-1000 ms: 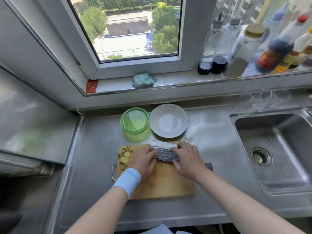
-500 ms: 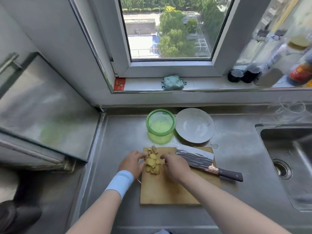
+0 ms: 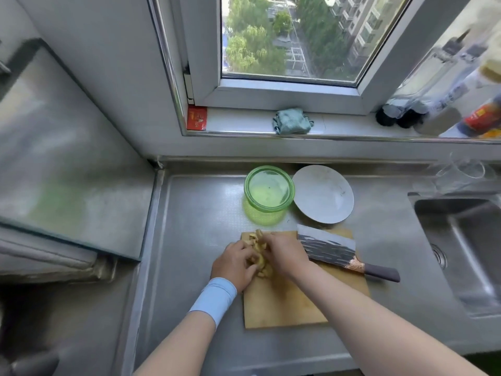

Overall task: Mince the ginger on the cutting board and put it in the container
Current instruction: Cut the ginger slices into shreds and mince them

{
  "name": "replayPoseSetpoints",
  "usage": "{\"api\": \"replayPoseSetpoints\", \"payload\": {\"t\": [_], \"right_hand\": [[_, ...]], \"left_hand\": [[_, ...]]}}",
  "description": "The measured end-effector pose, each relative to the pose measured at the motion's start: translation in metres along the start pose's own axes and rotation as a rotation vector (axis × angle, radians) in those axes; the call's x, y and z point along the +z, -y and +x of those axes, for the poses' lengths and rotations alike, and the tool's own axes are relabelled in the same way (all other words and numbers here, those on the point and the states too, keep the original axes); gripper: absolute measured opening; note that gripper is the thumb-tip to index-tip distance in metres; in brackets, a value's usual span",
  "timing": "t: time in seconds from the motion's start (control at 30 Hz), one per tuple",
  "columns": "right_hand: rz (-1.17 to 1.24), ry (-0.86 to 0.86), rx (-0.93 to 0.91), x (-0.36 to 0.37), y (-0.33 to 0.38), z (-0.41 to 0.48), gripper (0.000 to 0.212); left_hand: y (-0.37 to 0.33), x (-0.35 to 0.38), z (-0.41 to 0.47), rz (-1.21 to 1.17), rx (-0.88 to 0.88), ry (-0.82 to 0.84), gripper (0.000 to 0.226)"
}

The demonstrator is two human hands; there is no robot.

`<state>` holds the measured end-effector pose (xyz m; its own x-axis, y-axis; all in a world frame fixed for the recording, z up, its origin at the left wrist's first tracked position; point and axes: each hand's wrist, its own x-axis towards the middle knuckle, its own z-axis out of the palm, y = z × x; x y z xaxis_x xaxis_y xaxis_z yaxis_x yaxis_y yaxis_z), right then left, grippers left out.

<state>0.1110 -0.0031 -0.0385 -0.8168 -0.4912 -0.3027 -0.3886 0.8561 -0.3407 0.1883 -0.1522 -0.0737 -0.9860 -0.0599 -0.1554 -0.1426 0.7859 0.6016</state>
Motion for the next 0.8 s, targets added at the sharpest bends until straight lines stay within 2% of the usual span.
{"api": "replayPoseSetpoints", "payload": {"t": [0.1,0.2,0.37,0.5,0.6,0.67,0.7,0.8], "right_hand": [[-0.037,0.014,-0.016,-0.004,0.004,0.001,0.034],[-0.030,0.013,0.060,-0.007,0.006,0.004,0.028],[0.074,-0.021,0.173,-0.020,-0.001,-0.009,0.010],[0.235,0.072,0.288,-0.027,-0.021,-0.036,0.008],[0.326,0.211,0.308,-0.023,-0.034,-0.056,0.011],[0.324,0.267,0.303,-0.017,-0.039,-0.068,0.012],[0.304,0.267,0.313,-0.011,-0.042,-0.073,0.012],[0.180,0.186,0.360,-0.002,-0.046,-0.083,0.010]], "left_hand": [[0.002,-0.005,0.000,0.019,0.044,0.004,0.017],[0.006,-0.005,0.003,0.076,0.098,0.000,0.025],[0.010,-0.003,0.009,0.207,0.322,-0.090,0.013],[0.007,-0.006,0.007,0.100,0.247,-0.266,0.017],[0.001,-0.010,-0.001,0.010,0.164,-0.329,0.007],[-0.005,-0.007,-0.009,0.013,0.210,-0.349,0.003],[-0.010,-0.005,-0.014,0.014,0.244,-0.359,0.009],[-0.029,0.007,-0.027,0.027,0.311,-0.362,0.023]]}}
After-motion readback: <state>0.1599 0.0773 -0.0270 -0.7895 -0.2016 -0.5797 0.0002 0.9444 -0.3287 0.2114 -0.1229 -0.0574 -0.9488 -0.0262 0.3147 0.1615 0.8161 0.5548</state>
